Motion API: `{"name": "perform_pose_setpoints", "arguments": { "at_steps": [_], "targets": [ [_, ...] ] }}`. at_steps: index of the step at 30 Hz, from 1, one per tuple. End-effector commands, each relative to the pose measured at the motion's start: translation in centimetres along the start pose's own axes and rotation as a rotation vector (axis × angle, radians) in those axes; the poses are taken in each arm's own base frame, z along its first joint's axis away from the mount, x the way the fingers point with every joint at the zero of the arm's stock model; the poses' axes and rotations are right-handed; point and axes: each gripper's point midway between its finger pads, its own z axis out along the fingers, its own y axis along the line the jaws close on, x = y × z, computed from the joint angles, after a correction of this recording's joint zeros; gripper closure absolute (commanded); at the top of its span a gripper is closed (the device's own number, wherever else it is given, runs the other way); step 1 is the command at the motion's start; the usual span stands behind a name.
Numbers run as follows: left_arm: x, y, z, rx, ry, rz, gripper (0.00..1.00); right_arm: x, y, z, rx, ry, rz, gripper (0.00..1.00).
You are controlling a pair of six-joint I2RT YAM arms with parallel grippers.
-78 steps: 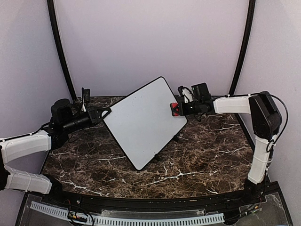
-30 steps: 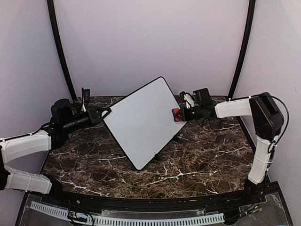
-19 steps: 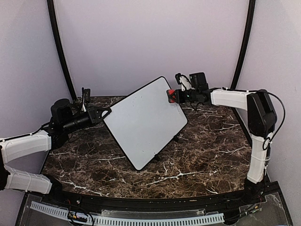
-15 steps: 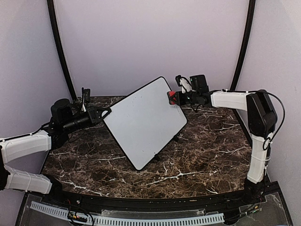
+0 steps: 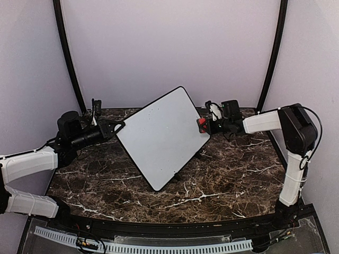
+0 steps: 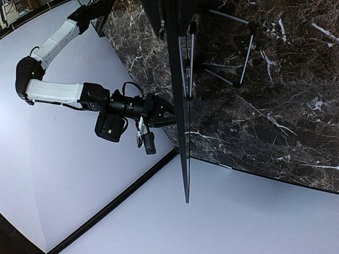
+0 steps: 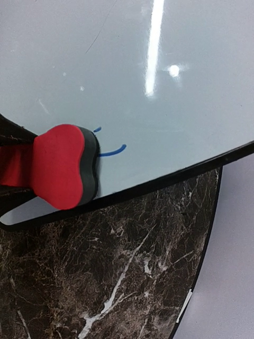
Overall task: Erase the whiteboard
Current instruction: Erase the whiteboard at the center of the board.
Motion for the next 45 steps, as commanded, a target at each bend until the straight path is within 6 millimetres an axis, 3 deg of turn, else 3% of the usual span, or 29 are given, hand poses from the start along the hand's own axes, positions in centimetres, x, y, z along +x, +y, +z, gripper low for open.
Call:
{"name": "perform_pose_setpoints", "arguments": {
  "at_steps": [1,6,10,13,21,26,30,39,42,45],
  "targets": [
    [-1.3,-5.7,-0.8,0.226,-0.028,0.104,1.00,-3.6,0.8,0.2,-0.028,-0.086,-0.057,0.82],
    [-1.3,-5.6,-0.8,0.223,-0.028,0.105,1.00,-7.1,1.1,0.7,-0.044,-0.152,-0.075,0.82],
    [-1.3,-5.6,-0.8,0.223,-0.027,0.104,1.00,-8.9,1.3,1.0,-0.051,-0.182,-0.082,0.82],
    [-1.3,-5.7,-0.8,0.224,-0.027,0.105,1.00,-8.4,1.2,1.2,-0.053,-0.175,-0.081,0.82],
    [-1.4,-5.9,-0.9,0.232,-0.027,0.105,1.00,-3.2,1.0,0.5,-0.054,-0.139,-0.069,0.82],
    [-1.4,-5.9,-0.9,0.236,-0.026,0.104,1.00,-1.1,1.0,0.3,-0.068,-0.127,-0.044,0.82],
    [-1.4,-6.0,-0.9,0.237,-0.027,0.104,1.00,-1.8,1.2,0.2,-0.078,-0.150,-0.042,0.82],
    [-1.4,-6.1,-1.0,0.240,-0.029,0.110,1.00,-7.9,1.8,0.3,-0.099,-0.236,-0.071,0.82],
    [-1.5,-6.2,-1.0,0.240,-0.031,0.113,1.00,-8.0,1.7,0.5,-0.092,-0.236,-0.072,0.82],
    [-1.5,-6.2,-1.0,0.241,-0.029,0.113,1.00,-6.5,1.5,0.6,-0.087,-0.221,-0.068,0.82]
  ]
}}
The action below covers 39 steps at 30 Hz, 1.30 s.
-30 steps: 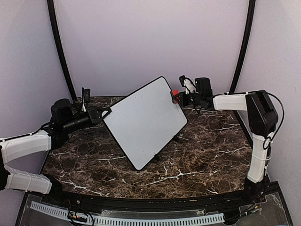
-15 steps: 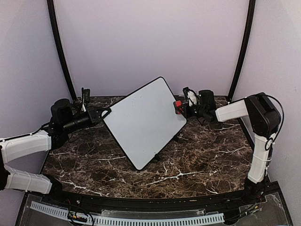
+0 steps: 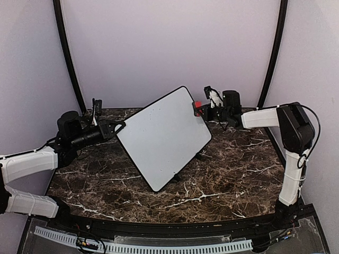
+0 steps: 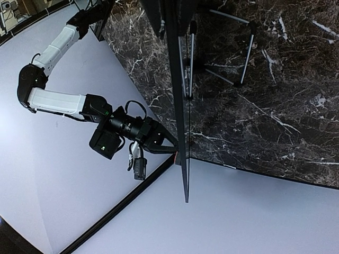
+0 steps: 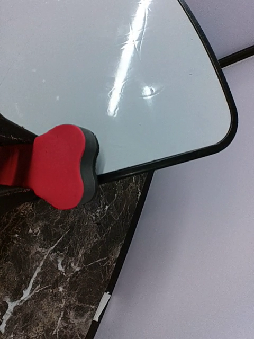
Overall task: Erase the whiteboard
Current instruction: Erase the whiteboard at the center of the board.
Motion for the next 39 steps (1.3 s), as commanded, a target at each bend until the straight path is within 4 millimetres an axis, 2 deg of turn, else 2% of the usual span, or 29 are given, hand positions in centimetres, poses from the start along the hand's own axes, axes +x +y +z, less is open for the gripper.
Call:
{"name": "perform_pose_setpoints", "arguments": {
  "at_steps": [1,6,10,14,20,24,34,36,39],
  "targets": [
    [-1.8,-5.8,-0.9,0.217,-0.043,0.091,1.00,2.4,0.3,0.1,-0.009,0.027,0.013,0.82],
    [-1.7,-5.5,-0.7,0.208,-0.039,0.091,1.00,5.8,0.5,-1.7,-0.003,0.043,0.051,0.82],
    [-1.6,-5.4,-0.7,0.205,-0.037,0.095,1.00,6.9,0.8,-2.3,-0.016,0.044,0.065,0.83],
    [-1.7,-5.2,-0.6,0.195,-0.039,0.101,1.00,5.9,0.9,-1.8,-0.028,0.035,0.065,0.82],
    [-1.7,-5.2,-0.7,0.193,-0.042,0.106,1.00,2.0,0.6,-0.1,-0.018,-0.006,0.034,0.82],
    [-1.7,-5.2,-0.6,0.195,-0.039,0.105,1.00,1.8,0.5,0.2,-0.017,-0.002,0.031,0.83],
    [-1.6,-5.2,-0.6,0.198,-0.035,0.100,1.00,7.9,0.5,-2.8,0.020,0.070,0.042,0.83],
    [-1.6,-5.2,-0.5,0.199,-0.033,0.098,1.00,8.6,0.5,-3.1,0.025,0.083,0.039,0.83],
    [-1.4,-5.0,-0.4,0.197,-0.029,0.094,1.00,8.4,0.7,-3.3,0.021,0.080,0.032,0.83]
  ]
}}
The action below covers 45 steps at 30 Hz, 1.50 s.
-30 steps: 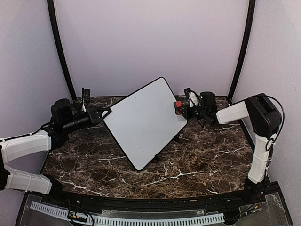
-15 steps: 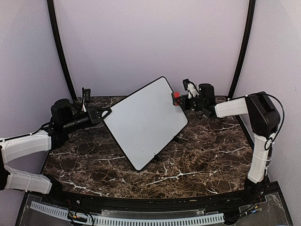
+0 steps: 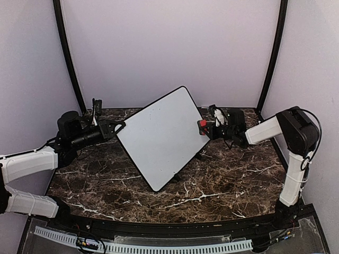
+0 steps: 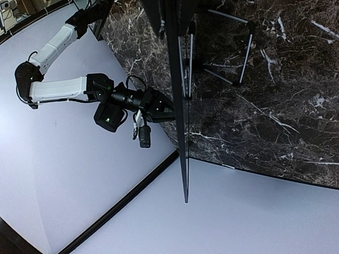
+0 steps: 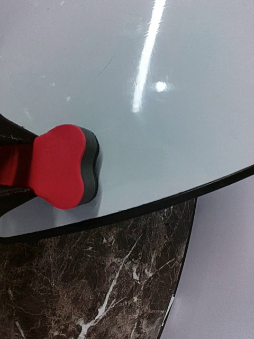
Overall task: Erase the whiteboard
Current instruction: Erase the whiteboard at the center of the board.
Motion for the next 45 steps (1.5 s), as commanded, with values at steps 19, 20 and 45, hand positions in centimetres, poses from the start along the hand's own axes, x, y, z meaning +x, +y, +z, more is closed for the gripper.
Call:
{"name": "perform_pose_setpoints", "arguments": {
  "at_steps": [19,20,45],
  "targets": [
    [-1.8,-5.6,-0.8,0.211,-0.040,0.107,1.00,-7.5,-0.3,2.9,-0.010,-0.097,-0.098,0.83],
    [-1.8,-5.6,-0.9,0.209,-0.043,0.108,1.00,-6.7,-0.4,2.8,-0.009,-0.088,-0.090,0.82],
    [-2.0,-5.5,-0.9,0.197,-0.051,0.096,1.00,3.3,5.8,-0.6,0.015,0.073,-0.134,0.83]
  ]
}}
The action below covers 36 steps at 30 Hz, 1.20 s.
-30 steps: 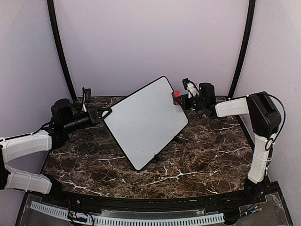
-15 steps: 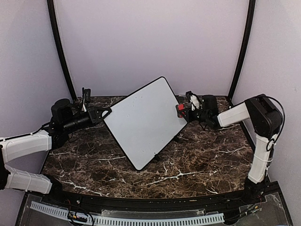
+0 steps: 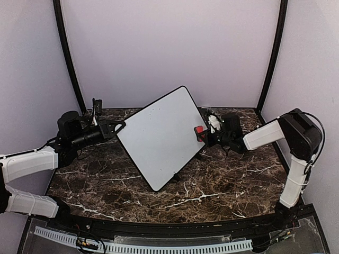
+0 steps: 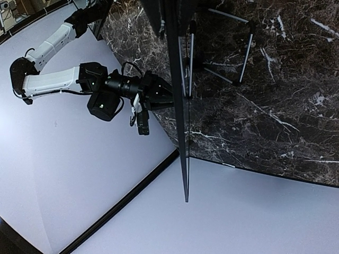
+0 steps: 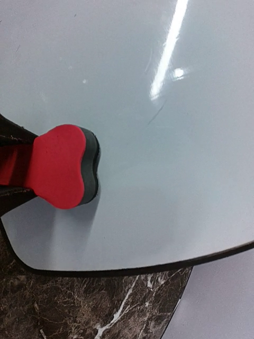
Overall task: Erase the whiteboard
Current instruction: Erase the whiteboard at the center of the board.
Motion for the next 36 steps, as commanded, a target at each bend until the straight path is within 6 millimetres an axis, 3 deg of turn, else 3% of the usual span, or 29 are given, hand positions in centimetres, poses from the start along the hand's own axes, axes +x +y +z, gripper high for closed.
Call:
{"name": "perform_pose_setpoints", "arguments": {
  "at_steps": [1,17,36],
  "targets": [
    [-2.0,-5.5,-1.0,0.190,-0.049,0.089,1.00,0.7,4.2,-0.1,-0.063,0.009,-0.060,0.83],
    [-2.7,-5.5,-1.1,0.157,-0.063,0.111,1.00,3.6,11.7,-2.0,-0.127,0.048,-0.172,0.83],
    [-3.3,-4.9,-1.1,0.099,-0.078,0.080,1.00,4.4,21.9,-1.9,-0.138,0.091,-0.311,0.83]
  ]
}}
